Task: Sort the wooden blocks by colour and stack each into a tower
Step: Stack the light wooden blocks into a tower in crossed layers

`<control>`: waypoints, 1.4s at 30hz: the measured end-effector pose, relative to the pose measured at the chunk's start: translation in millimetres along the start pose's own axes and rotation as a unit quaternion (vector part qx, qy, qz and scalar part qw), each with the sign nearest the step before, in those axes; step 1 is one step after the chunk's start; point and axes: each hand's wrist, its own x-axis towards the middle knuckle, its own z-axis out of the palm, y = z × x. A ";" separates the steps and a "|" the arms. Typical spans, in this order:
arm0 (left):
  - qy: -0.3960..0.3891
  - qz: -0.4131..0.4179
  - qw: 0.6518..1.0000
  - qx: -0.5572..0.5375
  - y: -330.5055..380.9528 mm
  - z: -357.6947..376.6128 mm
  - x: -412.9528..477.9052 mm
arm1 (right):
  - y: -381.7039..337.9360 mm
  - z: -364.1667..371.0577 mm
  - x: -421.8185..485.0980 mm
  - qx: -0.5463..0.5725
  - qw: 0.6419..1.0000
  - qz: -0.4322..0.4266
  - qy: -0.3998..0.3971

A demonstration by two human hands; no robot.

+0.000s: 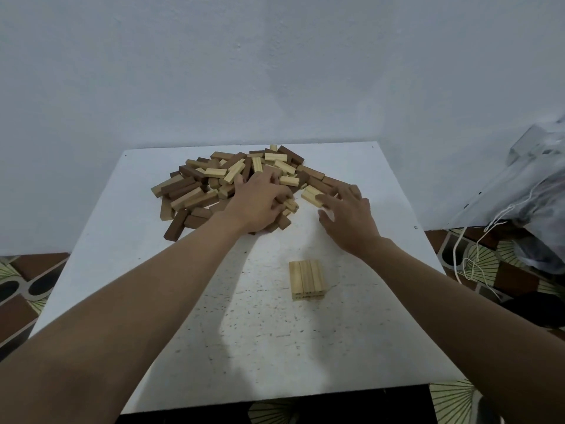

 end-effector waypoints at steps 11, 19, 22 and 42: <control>0.062 0.049 0.997 -0.016 -3.9 -0.2 -9.0 | -19.7 3.9 8.8 -0.005 1.000 0.018 0.002; 0.103 -0.013 0.984 -0.142 -23.5 -8.1 -46.7 | -35.2 7.1 16.6 0.022 0.999 -0.032 -0.021; 0.125 -0.029 0.977 -0.172 -38.8 -10.6 -74.3 | -41.6 8.4 21.7 0.004 0.999 -0.029 -0.044; 0.220 -0.144 0.933 -0.246 -25.5 17.0 -174.4 | -93.1 -7.2 -9.4 0.166 0.926 -0.289 -0.179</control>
